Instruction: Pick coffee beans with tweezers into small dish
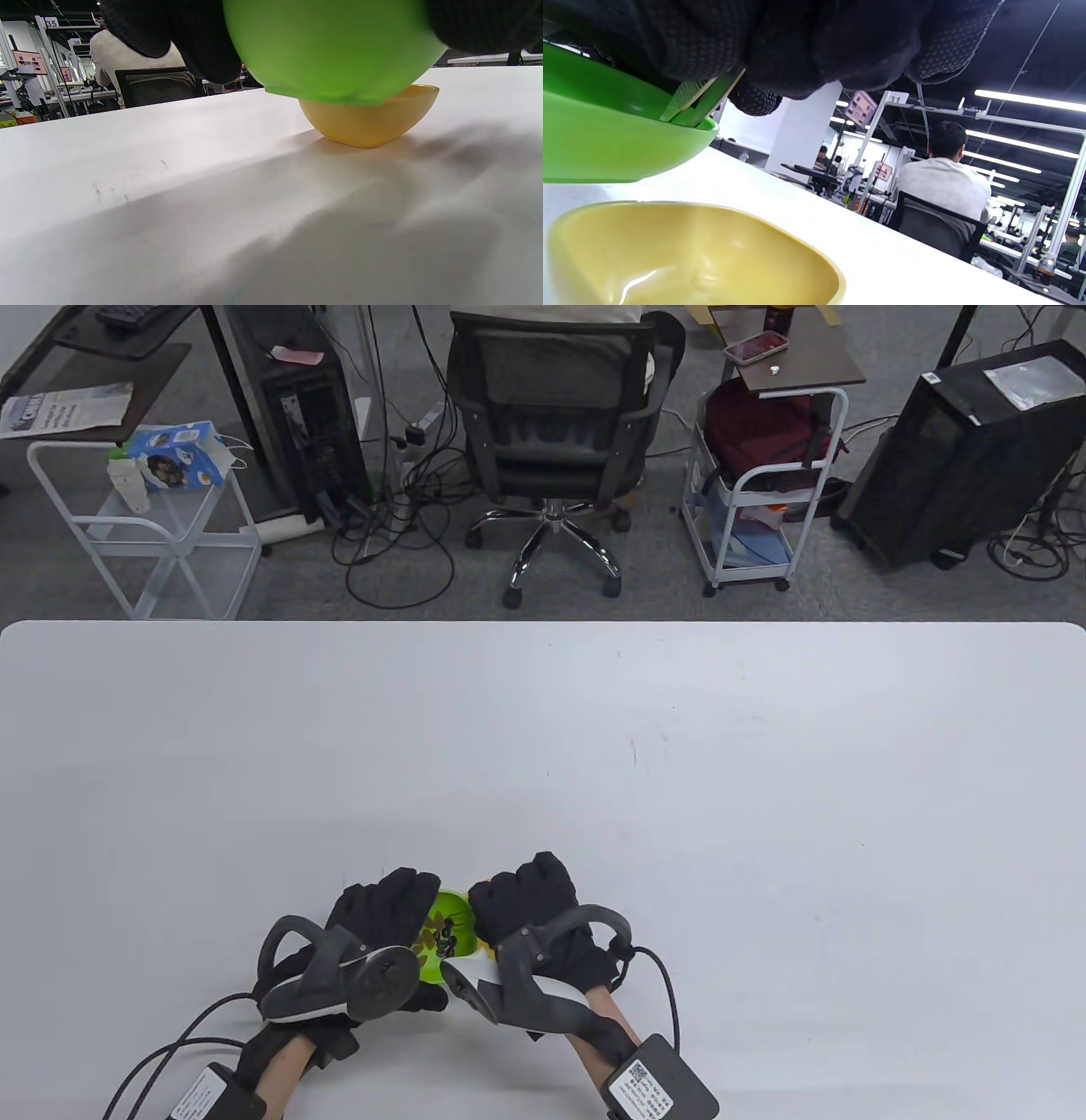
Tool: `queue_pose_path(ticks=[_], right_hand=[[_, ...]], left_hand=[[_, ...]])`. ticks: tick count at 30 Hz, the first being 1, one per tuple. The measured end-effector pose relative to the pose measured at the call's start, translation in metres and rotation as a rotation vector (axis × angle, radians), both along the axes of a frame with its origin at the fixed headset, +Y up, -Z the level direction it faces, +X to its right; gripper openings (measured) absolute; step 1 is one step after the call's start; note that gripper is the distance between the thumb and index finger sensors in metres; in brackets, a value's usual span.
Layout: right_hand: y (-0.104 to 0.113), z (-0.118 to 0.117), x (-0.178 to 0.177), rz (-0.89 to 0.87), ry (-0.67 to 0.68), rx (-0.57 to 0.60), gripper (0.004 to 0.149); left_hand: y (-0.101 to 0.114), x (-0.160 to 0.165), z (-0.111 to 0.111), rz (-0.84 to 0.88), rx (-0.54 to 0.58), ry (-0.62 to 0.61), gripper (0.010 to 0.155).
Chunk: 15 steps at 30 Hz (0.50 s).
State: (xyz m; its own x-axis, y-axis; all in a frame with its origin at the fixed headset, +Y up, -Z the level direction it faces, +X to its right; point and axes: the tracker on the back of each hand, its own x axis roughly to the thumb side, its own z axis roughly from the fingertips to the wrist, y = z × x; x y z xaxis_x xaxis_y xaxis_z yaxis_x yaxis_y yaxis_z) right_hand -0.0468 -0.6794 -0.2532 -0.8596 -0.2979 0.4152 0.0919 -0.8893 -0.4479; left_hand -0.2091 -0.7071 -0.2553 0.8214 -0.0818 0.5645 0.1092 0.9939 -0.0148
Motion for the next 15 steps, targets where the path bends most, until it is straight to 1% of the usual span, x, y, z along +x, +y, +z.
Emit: queue_pose_path(ticks=[10,15], right_hand=[[-0.001,-0.002,-0.003,0.037,-0.01,-0.022,0.043],[0.008,-0.004,0.007,-0.052,-0.018,-0.054,0.043]], left_hand=[[0.0,0.002,0.0,-0.007,-0.004,-0.009,0.116],[0.0,0.001,0.0,-0.002,-0.004,-0.005,0.116]])
